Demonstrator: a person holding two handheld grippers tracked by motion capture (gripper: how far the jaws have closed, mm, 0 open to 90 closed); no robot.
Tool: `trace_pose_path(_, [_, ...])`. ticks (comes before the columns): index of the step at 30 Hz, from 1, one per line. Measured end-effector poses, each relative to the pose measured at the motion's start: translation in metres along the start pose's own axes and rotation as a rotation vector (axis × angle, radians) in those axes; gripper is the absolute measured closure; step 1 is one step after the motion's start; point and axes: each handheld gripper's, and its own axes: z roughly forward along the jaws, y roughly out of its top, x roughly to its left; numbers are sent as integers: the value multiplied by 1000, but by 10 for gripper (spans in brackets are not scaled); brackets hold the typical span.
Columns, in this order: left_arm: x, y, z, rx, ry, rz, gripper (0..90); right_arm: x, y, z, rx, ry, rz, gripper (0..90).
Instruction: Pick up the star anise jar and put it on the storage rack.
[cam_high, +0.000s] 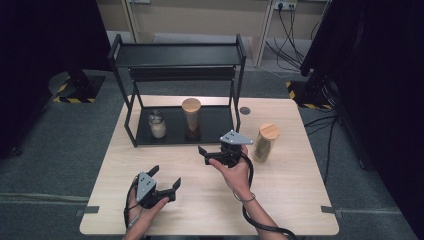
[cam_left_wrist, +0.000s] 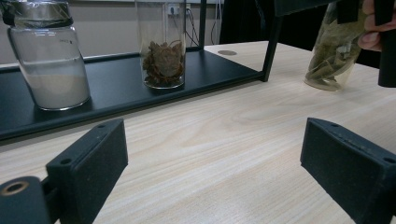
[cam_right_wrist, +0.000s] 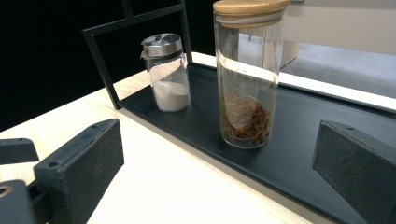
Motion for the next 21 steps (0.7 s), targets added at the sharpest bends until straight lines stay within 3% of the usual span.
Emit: trace_pose_path(21, [0, 0, 0, 2, 2, 2, 68, 1, -10, -24, 12, 3, -22, 23])
